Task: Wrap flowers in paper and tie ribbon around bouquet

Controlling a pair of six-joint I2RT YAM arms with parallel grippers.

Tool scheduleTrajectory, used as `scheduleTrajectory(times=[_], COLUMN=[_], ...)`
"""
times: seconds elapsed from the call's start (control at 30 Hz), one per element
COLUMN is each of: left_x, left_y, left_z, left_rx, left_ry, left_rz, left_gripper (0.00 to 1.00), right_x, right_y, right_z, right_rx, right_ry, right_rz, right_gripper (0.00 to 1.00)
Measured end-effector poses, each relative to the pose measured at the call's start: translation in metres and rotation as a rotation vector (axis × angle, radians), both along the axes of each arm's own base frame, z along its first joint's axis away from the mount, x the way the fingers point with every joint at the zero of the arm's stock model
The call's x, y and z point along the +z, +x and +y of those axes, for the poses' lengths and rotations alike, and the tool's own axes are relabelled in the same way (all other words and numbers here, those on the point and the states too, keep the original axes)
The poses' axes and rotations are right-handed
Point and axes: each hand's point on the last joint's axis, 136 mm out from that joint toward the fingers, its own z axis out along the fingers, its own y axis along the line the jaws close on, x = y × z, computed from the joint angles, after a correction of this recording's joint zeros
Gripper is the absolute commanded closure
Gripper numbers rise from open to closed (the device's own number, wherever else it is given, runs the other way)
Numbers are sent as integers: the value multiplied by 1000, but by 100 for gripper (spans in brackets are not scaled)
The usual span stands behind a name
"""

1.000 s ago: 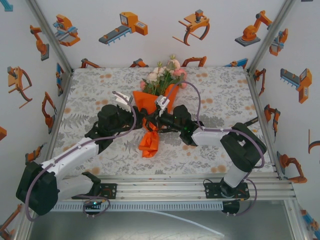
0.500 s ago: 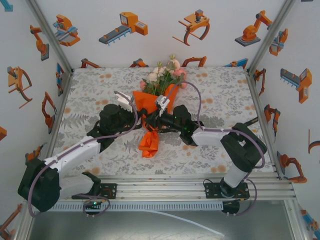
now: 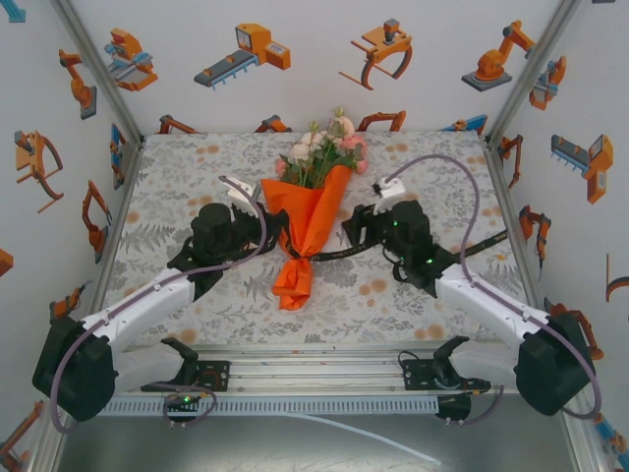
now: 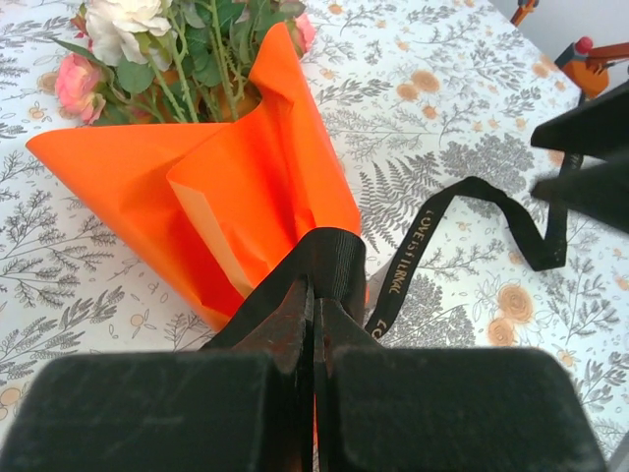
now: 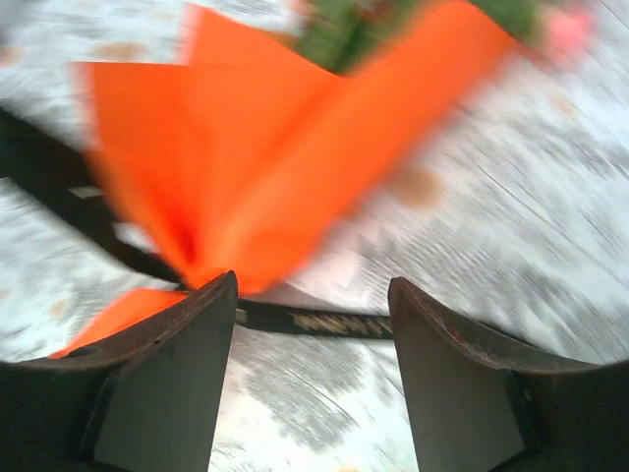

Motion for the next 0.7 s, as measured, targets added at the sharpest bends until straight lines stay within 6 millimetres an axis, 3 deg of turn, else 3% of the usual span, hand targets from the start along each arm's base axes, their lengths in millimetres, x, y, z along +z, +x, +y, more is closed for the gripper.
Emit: scheduleTrajectory(times=[0.1,0.17,0.23,0.37,0.47,0.7], left_x=[10,17,21,20,19,18], left_y=[-4,-6,-8,-9,-9,-10], left_z=[1,3,4,5,4,3], left_rx=[-3,-3,-3,-3,-5,-8], left_ry=[-20,-30,-35,-32,-29,-29], left_rz=[-18,-32,-40,-36,-30,-29], left_gripper=[100,100,100,100,100,100], right_x=[-45,-74,-98,-138,-158,-165], right_y=[11,7,3,-4,-5,14], right_z=[-63,-88,-100,-107,-111,-86], right_rx=[-207,-279,-310,-322,-315,-189], right_ry=[-59,-96,-130,-193,-237,-203], right_rz=[199,316,404,532,579,588], right_gripper=[42,42,42,42,51,56])
